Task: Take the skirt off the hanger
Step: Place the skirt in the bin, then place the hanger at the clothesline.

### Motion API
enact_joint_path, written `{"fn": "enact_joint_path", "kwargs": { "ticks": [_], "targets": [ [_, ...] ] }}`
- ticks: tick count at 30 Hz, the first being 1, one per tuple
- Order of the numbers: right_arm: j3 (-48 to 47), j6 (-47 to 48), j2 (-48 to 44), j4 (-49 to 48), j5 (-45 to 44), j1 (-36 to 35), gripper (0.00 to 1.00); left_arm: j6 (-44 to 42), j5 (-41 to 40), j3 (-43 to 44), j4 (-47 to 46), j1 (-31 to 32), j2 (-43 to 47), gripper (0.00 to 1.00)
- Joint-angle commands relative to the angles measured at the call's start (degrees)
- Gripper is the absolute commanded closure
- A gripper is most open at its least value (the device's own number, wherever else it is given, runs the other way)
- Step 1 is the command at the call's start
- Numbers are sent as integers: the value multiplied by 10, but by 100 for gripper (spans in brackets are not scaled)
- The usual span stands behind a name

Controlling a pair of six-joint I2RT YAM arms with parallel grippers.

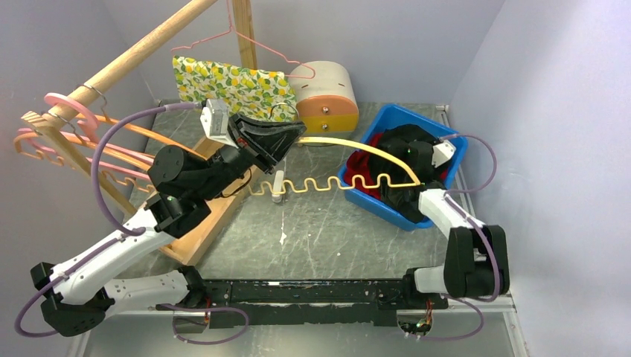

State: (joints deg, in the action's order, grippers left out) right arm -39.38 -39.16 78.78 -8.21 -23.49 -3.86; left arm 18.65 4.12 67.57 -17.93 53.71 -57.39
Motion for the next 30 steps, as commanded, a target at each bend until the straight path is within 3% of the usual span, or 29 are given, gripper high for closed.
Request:
{"fn": "enact_joint_path", "kwargs": {
  "ticks": [1, 5, 9, 18, 20, 23, 26, 30],
  "targets": [
    [-3, 5, -71, 104, -29, 0, 60, 3, -36, 17, 4, -2, 0, 93],
    [0, 24, -168, 143, -23, -1, 27, -4, -51, 34, 34, -2, -17, 93],
    [-26, 45, -224, 208, -29, 0, 9, -8, -56, 51, 64, -3, -35, 93],
    [-134, 106, -267, 298, 2, 0, 0, -19, -99, 83, 134, -3, -67, 93],
    [-153, 158, -283, 272, 108, -1, 0, -25, -108, 92, 149, -3, -74, 93],
    [-184, 218, -277, 245, 350, -1, 0, -40, -122, 110, 182, -3, -87, 93],
    [-241, 232, -258, 288, 453, -1, 0, -67, -135, 126, 209, -2, -98, 93],
    [-313, 265, -267, 343, 515, 0, 0, -90, -133, 113, 206, -3, -90, 93]
  ]
}}
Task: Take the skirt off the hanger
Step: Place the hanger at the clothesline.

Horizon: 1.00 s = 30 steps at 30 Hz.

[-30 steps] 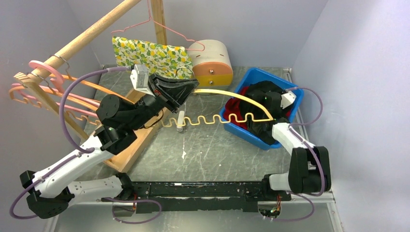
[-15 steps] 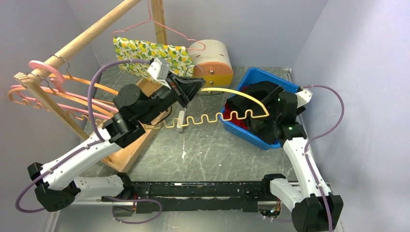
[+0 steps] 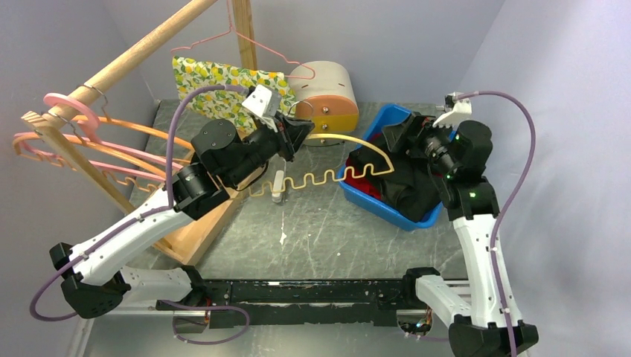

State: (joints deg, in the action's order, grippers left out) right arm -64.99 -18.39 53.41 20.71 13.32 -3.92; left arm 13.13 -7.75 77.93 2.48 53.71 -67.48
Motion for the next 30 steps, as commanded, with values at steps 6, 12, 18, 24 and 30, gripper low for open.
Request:
{"fn": "enact_joint_path", "kwargs": {
  "ticks": [6, 12, 18, 24, 30],
  "targets": [
    [-142, 138, -30, 156, 276, -10, 0, -51, 45, -33, -54, -3, 39, 93],
    [-126, 173, -80, 223, 279, -48, 0, -69, 140, -92, -142, -3, 76, 93],
    [-115, 188, -110, 290, 292, -100, 11, -63, 170, -107, -166, -3, 88, 93],
    [-95, 194, -134, 293, 278, -114, 15, -55, 215, -132, -208, -3, 106, 93],
    [-93, 195, -142, 295, 285, -118, 15, -47, 250, -149, -230, -3, 121, 93]
  ]
}}
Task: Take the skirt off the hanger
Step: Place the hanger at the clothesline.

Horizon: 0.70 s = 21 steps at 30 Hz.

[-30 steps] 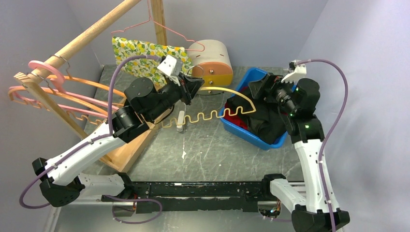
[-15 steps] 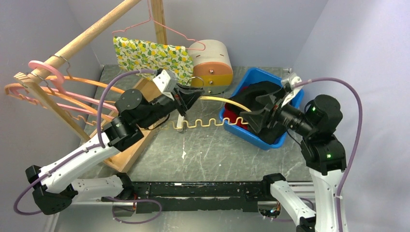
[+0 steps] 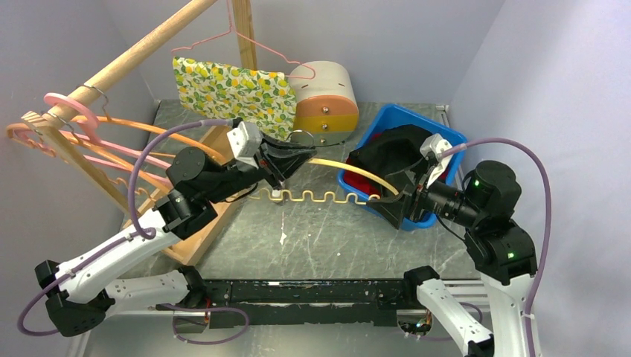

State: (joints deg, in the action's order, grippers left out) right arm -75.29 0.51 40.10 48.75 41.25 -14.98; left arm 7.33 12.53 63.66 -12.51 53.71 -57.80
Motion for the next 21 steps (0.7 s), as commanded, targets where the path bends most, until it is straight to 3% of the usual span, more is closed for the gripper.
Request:
{"fn": "enact_joint_path", "kwargs": {
  "ticks": [1, 4, 7, 18, 21],
  "targets": [
    [14, 6, -14, 13, -1, -8, 14, 13, 52, -12, -85, -3, 25, 93],
    [6, 1, -22, 19, -58, -8, 11, 19, 64, -11, -89, -3, 24, 93],
    [3, 4, -32, 18, -47, -9, 9, 26, 73, -10, -94, -3, 24, 93],
    [41, -34, -48, -14, 80, -9, 30, 46, 66, -3, -119, -3, 15, 93],
    [41, -35, -46, -20, 95, -9, 44, 53, 48, -1, -117, -3, 14, 93]
  ]
}}
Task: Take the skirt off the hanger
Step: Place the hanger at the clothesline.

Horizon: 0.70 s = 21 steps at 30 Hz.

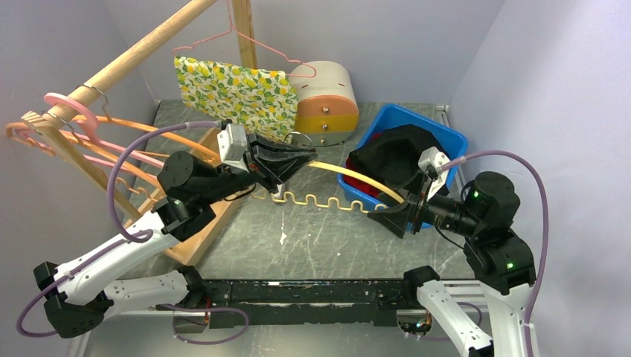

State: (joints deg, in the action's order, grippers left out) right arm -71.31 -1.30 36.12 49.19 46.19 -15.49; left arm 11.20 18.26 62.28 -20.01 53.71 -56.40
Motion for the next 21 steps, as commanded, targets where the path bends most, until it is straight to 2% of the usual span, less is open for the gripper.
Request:
{"fn": "enact_joint_path", "kwargs": {
  "ticks": [1, 2, 4, 5, 9, 12, 14, 18, 21],
  "targets": [
    [3, -19, -6, -28, 45, -4, 51, 15, -13, 16, -36, -3, -1, 93],
    [5, -24, -6, -34, 42, -4, 62, 14, -20, 22, -27, -3, -2, 93],
    [7, -36, -8, -51, 27, -4, 95, 17, -39, 32, -10, -3, -4, 89],
    [6, -40, -9, -57, 12, -4, 100, 17, -48, 36, -1, -2, -5, 81],
    [14, -42, -30, -67, -81, -4, 100, 14, -80, 42, 33, -3, 1, 33],
    [5, -35, -33, -57, -141, -4, 100, 17, -102, 38, 49, -3, 10, 18],
    [-7, -25, -27, -42, -165, -4, 100, 15, -110, 41, 65, -3, 15, 1],
    [-3, -9, -15, -38, -175, -4, 100, 20, -122, 66, 113, -3, 22, 1],
    [-6, 6, 4, -45, -125, -3, 100, 33, -106, 90, 137, -3, 32, 0]
  ]
}}
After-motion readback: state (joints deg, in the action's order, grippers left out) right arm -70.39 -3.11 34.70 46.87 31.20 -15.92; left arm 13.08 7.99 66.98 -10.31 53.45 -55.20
